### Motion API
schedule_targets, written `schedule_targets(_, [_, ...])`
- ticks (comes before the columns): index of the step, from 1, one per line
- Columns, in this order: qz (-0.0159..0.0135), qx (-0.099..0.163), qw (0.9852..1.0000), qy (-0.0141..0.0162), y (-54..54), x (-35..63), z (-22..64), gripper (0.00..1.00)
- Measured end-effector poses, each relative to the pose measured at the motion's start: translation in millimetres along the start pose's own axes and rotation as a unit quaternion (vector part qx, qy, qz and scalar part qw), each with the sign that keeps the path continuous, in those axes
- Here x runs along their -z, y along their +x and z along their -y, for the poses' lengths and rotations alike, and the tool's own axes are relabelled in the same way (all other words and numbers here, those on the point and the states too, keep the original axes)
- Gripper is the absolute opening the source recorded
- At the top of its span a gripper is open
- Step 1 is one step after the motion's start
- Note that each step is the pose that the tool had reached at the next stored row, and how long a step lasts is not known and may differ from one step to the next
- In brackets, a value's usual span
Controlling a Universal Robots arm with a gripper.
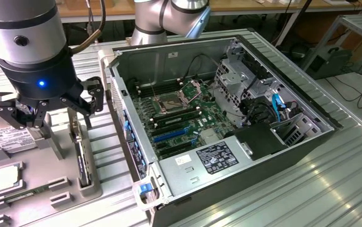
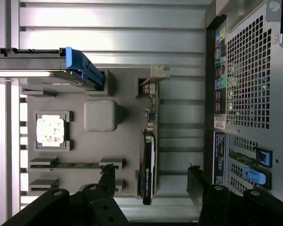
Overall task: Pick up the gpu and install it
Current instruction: 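Pick up the gpu and move the gpu toward the slot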
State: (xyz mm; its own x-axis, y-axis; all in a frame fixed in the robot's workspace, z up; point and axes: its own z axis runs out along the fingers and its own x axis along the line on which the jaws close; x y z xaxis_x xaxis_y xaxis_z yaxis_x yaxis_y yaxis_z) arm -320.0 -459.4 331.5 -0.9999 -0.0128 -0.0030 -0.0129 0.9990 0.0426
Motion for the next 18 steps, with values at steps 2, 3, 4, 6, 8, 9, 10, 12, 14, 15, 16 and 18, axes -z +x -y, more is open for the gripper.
schedule_targets(2, [0.0,0.0,1.0,0.0,0.0,-2.1,1.0,0.72])
schedule_targets(3, [0.0,0.0,1.0,0.0,0.0,-3.1,1.5,0.72])
schedule_targets(4, [0.0,0.0,1.0,0.0,0.0,-4.2,1.9,0.72])
schedule_targets(6, [0.0,0.0,1.0,0.0,0.0,-6.3,2.6,0.72])
schedule_targets(8, [0.0,0.0,1.0,0.0,0.0,-9.4,3.0,0.72])
schedule_targets(9, [0.0,0.0,1.0,0.0,0.0,-11.9,3.1,0.72])
schedule_targets(10, [0.0001,0.0,1.0,0.0004,-0.1,-15.1,3.2,0.72])
schedule_targets(12, [0.0001,0.0,1.0,0.0009,-0.4,-18.4,3.3,0.72])
schedule_targets(14, [0.0001,0.0,1.0,0.0011,-0.6,-20.9,3.5,0.72])
schedule_targets(15, [0.0001,0.0,1.0,0.0012,-0.7,-22.3,3.5,0.72])
schedule_targets(16, [0.0001,0.0,1.0,0.0013,-0.7,-23.8,3.6,0.72])
schedule_targets(18, [0.0001,0.0,1.0,0.0012,-0.7,-26.4,3.7,0.72])
